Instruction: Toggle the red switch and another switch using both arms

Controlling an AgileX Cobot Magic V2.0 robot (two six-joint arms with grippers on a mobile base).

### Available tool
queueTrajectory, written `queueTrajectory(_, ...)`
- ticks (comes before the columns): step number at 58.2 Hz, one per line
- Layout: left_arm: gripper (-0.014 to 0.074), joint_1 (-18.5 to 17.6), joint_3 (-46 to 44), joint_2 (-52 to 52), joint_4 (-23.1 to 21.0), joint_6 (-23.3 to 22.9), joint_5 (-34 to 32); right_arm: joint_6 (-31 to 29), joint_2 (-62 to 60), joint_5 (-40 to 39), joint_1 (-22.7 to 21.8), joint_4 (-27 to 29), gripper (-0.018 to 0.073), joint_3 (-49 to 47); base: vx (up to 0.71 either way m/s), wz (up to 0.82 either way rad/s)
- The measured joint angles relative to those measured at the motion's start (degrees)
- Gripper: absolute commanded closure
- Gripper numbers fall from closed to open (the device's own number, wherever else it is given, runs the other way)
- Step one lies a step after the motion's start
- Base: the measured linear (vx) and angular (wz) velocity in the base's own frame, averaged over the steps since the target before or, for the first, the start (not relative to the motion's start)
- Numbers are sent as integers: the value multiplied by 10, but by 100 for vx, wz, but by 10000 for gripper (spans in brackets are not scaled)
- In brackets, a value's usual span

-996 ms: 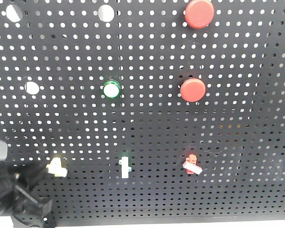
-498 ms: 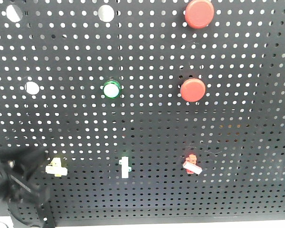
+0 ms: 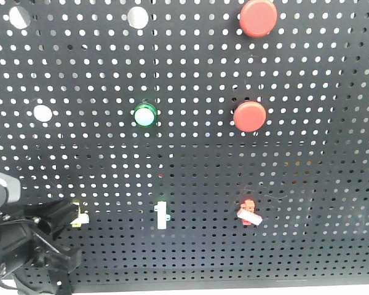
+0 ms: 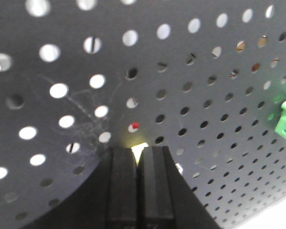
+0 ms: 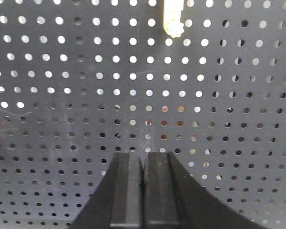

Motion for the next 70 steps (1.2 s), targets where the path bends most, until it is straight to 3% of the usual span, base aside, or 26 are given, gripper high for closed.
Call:
queueTrajectory(18,594,-33,3,-34,-7,-28,172,0,0,0,0,0,566,0,0,0)
queueTrajectory(38,594,-33,3,-82,-39,-29,191,15,1,-4,7,1,566,0,0,0)
queueTrajectory(53,594,-34,3,-151,-34,-28,149,32,54,-50,133,-84,566,-11,0,0)
queueTrajectory(60,594,-34,3,-164,-33,-28,147,36,116,-74,183,-80,566,-41,0,0)
queueTrajectory(70,594,-34,3,-165,-33,-28,146,39,209,-107,218,-37,566,-110,0,0)
